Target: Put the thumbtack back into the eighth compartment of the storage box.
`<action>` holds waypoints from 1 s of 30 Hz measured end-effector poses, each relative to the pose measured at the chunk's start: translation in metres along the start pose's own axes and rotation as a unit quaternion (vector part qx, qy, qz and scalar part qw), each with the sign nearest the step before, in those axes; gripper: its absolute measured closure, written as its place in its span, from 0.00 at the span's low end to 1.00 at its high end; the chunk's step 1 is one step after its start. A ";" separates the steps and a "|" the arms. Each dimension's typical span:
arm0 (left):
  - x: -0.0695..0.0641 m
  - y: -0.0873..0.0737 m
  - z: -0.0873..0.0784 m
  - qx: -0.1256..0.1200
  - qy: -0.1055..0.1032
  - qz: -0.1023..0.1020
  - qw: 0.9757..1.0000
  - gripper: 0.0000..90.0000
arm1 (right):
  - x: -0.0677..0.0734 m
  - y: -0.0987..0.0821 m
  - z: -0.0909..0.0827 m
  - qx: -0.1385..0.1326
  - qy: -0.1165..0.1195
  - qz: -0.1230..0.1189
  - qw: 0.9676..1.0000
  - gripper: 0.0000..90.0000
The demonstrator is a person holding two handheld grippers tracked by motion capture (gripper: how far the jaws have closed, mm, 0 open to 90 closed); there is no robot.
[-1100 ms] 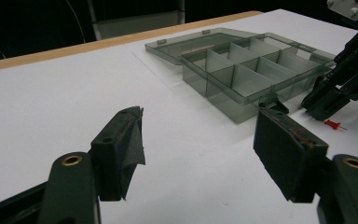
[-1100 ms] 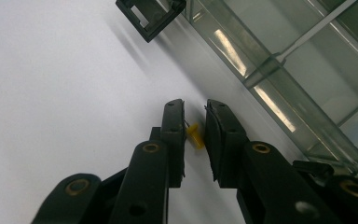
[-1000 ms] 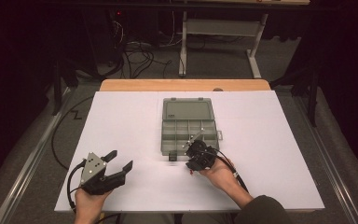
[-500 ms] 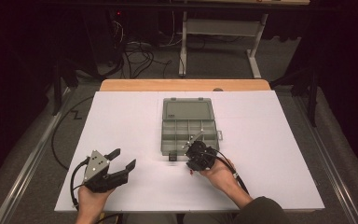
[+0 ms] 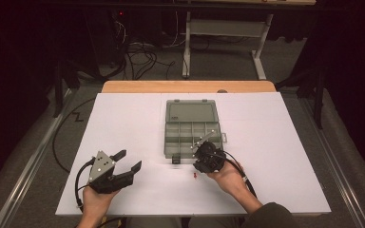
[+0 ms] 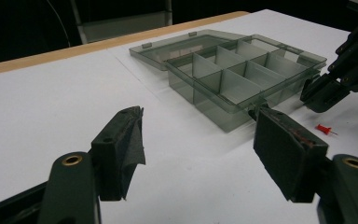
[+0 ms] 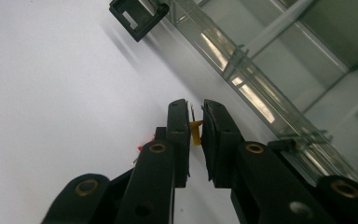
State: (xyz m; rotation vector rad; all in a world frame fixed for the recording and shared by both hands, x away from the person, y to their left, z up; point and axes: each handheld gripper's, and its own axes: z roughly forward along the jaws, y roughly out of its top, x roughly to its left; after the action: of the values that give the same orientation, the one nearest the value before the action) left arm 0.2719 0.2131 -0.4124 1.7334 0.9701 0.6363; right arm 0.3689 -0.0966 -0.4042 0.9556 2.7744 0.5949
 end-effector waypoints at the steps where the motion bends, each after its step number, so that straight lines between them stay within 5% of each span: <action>1: 0.000 0.000 0.000 0.000 0.000 0.000 1.000 0.37 | -0.001 -0.001 -0.002 0.000 0.000 -0.001 1.000 0.93; 22: 0.000 0.000 0.001 0.002 0.000 0.000 1.000 0.37 | -0.022 -0.010 -0.034 -0.026 -0.008 0.015 1.000 0.93; 30: 0.000 0.000 0.001 0.002 0.000 0.000 1.000 0.37 | -0.029 -0.009 -0.041 -0.026 -0.016 0.038 0.999 0.93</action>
State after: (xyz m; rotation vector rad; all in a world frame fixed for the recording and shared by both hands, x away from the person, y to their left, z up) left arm 0.2728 0.2122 -0.4129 1.7369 0.9712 0.6356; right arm 0.3758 -0.1342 -0.3708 1.0547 2.6913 0.6538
